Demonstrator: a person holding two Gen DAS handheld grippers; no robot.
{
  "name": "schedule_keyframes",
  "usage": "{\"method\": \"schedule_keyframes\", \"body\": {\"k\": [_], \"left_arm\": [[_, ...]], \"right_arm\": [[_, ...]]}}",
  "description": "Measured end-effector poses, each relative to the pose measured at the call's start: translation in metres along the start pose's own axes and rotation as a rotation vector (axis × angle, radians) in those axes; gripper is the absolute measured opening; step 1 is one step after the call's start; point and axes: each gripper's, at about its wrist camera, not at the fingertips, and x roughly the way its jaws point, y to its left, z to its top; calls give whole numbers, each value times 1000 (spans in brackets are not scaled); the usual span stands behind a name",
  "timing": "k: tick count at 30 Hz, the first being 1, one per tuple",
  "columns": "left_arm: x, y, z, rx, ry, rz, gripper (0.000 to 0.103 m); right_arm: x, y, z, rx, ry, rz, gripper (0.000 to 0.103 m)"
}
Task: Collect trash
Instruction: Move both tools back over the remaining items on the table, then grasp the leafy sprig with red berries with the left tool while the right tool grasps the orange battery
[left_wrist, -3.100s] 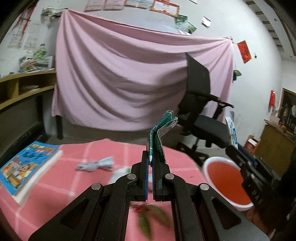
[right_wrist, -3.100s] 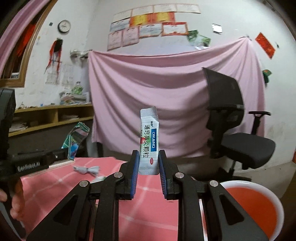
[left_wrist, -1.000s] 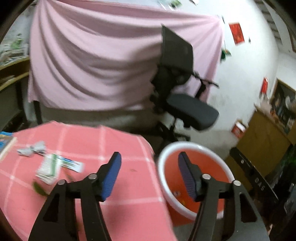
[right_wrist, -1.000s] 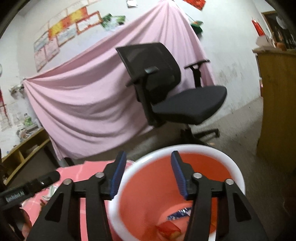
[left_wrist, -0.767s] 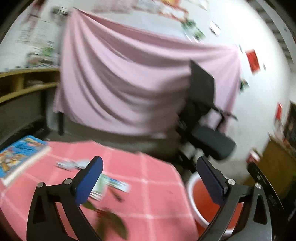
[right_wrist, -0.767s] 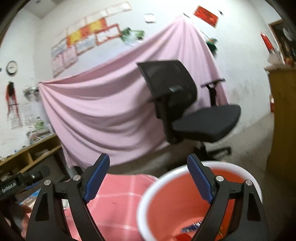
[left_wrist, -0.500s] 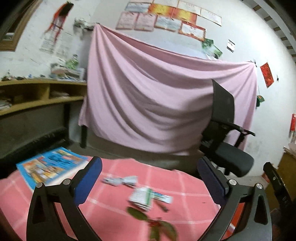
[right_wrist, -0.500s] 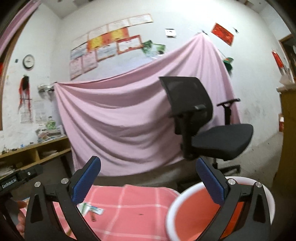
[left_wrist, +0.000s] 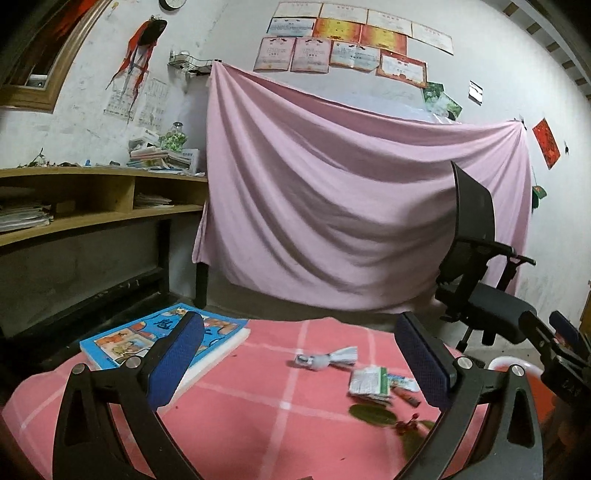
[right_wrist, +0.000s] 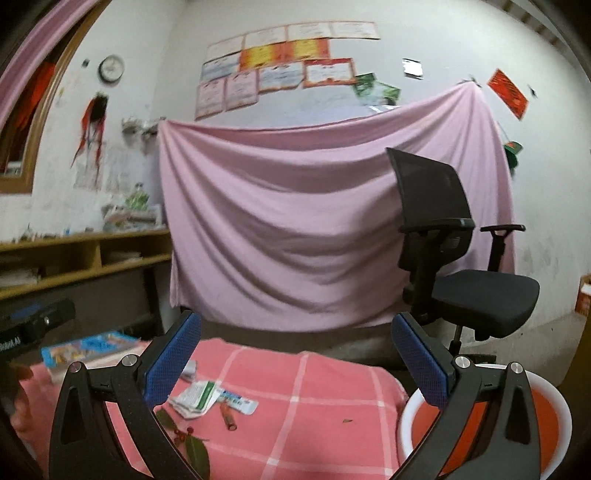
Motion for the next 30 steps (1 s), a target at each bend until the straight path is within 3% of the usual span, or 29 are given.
{"method": "schedule_keyframes", "body": {"k": [4, 9, 13, 18, 19, 23, 25, 30], "left_arm": [[3, 0, -11, 38, 45, -32, 101], [18, -9, -21, 67, 177, -113, 101], [28, -21, -26, 91, 253, -156, 101], [46, -40, -37, 126, 383, -218, 99], [48, -42, -39, 133, 400, -231, 97], [56, -53, -44, 151, 470, -288, 83], [63, -58, -47, 152, 515, -312, 81], [83, -69, -62, 122, 655, -338, 66]], "right_arm": [[7, 5, -9, -32, 37, 0, 103], [13, 0, -14, -22, 85, 34, 103], [24, 0, -21, -60, 190, 53, 102], [41, -10, -27, 1, 292, 101, 81], [45, -12, -28, 13, 318, 109, 74], [59, -15, -34, 41, 405, 140, 65], [64, -15, -38, 44, 441, 146, 58], [74, -13, -44, 37, 515, 129, 57]]}}
